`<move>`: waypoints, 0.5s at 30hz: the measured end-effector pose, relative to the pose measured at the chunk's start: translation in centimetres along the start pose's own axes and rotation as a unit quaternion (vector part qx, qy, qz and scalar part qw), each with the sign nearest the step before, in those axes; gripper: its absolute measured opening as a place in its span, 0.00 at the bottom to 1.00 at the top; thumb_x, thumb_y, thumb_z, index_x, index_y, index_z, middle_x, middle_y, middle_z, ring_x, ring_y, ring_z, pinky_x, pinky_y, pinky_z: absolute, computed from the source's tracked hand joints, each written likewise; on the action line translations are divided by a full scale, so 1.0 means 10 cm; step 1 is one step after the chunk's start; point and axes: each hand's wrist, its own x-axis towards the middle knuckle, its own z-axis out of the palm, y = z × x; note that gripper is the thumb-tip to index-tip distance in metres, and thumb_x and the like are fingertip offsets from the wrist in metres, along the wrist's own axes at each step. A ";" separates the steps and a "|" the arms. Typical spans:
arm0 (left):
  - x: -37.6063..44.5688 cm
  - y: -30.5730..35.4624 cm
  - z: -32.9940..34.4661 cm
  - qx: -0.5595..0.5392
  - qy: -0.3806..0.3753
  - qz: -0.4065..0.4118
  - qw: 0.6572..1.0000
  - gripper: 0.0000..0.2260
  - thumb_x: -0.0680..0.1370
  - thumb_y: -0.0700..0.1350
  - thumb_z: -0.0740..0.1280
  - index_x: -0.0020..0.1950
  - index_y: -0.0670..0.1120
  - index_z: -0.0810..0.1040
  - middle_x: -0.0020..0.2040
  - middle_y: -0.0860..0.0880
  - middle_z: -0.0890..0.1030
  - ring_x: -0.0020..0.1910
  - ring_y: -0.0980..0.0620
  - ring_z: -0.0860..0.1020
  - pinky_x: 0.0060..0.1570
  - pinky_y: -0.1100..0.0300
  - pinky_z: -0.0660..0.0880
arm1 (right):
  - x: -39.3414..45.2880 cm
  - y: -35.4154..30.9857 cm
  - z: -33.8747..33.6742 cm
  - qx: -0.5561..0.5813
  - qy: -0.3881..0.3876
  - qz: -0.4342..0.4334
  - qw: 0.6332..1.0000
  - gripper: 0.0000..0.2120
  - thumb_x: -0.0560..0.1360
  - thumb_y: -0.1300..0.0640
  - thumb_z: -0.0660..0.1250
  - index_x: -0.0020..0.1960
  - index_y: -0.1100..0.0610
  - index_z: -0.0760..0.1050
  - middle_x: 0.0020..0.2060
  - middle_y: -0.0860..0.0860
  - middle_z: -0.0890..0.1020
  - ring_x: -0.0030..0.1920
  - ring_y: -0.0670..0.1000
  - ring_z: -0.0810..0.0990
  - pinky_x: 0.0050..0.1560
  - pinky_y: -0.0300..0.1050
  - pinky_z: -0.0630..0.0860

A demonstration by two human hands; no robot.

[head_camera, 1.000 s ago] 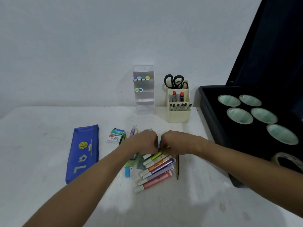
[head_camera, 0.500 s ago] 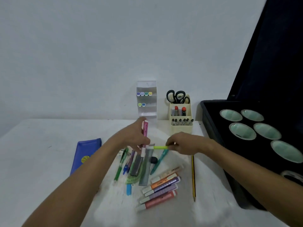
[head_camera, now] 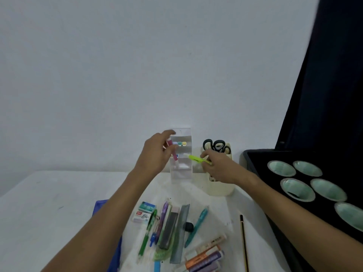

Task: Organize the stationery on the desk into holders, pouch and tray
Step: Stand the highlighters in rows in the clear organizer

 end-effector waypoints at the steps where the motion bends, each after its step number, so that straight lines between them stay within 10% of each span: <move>1: -0.01 0.01 0.03 0.022 0.006 0.016 1.000 0.10 0.77 0.47 0.68 0.57 0.48 0.77 0.38 0.56 0.75 0.39 0.52 0.77 0.43 0.59 0.75 | 0.02 -0.02 0.02 -0.015 0.023 -0.013 1.000 0.10 0.79 0.55 0.59 0.60 0.55 0.70 0.47 0.53 0.78 0.34 0.49 0.74 0.40 0.50 0.76; 15: -0.03 -0.18 0.50 0.050 -0.025 -0.026 0.998 0.07 0.78 0.42 0.64 0.54 0.43 0.79 0.46 0.46 0.82 0.38 0.55 0.74 0.42 0.68 0.73 | 0.42 -0.15 0.37 -0.104 0.125 -0.135 0.977 0.11 0.78 0.57 0.64 0.57 0.62 0.77 0.47 0.58 0.80 0.44 0.51 0.75 0.42 0.39 0.63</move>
